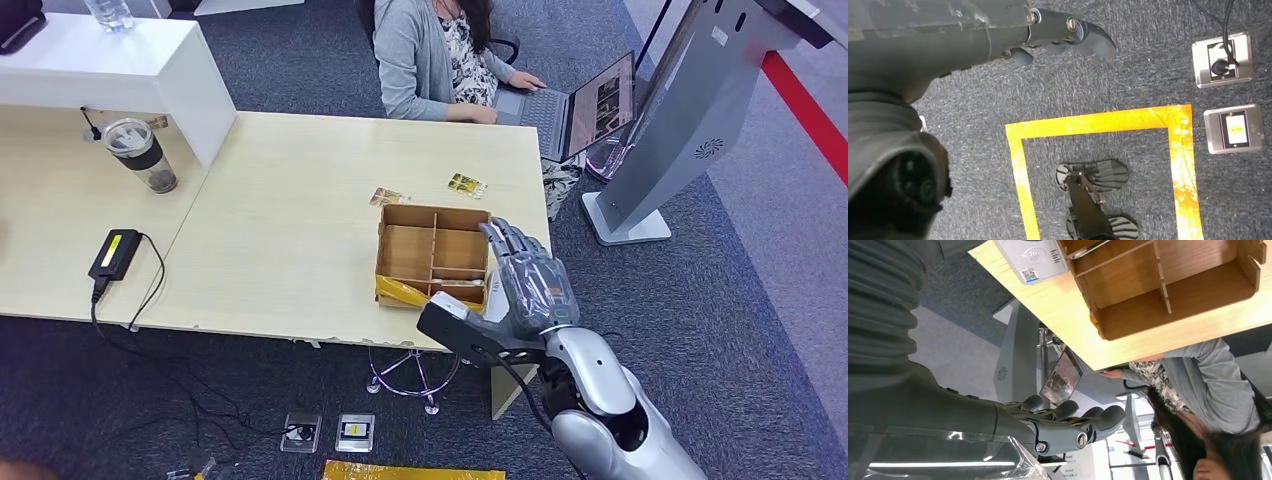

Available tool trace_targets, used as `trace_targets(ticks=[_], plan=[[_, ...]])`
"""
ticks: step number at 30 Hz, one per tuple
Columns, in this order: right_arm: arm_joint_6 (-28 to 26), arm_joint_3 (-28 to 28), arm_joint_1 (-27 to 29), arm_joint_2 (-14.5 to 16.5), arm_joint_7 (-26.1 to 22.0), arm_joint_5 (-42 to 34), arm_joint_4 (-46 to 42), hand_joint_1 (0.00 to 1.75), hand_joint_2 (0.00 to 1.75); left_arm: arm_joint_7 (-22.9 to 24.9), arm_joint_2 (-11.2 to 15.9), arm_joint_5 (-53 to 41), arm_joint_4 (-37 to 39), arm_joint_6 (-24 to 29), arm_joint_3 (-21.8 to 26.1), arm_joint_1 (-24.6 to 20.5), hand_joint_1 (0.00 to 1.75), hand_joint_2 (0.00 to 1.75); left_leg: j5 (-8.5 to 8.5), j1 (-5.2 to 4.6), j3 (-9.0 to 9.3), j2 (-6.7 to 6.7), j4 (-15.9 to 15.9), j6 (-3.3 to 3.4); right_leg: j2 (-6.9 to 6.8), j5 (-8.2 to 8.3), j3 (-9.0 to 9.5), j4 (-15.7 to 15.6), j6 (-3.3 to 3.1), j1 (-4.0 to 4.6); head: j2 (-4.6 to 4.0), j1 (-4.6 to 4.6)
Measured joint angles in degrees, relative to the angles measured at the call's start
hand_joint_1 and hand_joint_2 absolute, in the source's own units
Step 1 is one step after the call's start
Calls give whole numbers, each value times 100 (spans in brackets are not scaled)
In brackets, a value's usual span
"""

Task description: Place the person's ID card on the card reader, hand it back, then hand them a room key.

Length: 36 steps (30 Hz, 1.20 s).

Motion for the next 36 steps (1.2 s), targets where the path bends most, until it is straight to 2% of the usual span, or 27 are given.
trace_targets(ticks=[14, 36], plan=[[-167, 72, -265, 388, -140, 291, 910, 0, 175, -8, 10, -27, 0, -1, 0, -9, 0, 0, 1, 0, 0, 0, 0, -1, 0, 0, -1, 1, 0, 0, 0, 0], [-329, 114, -270, 561, -128, 278, 1463, 0, 175, -8, 10, -78, 0, 3, 0, -9, 0, 0, 1, 0, 1, 0, 0, -2, 1, 0, -2, 1, 0, 0, 0, 0]])
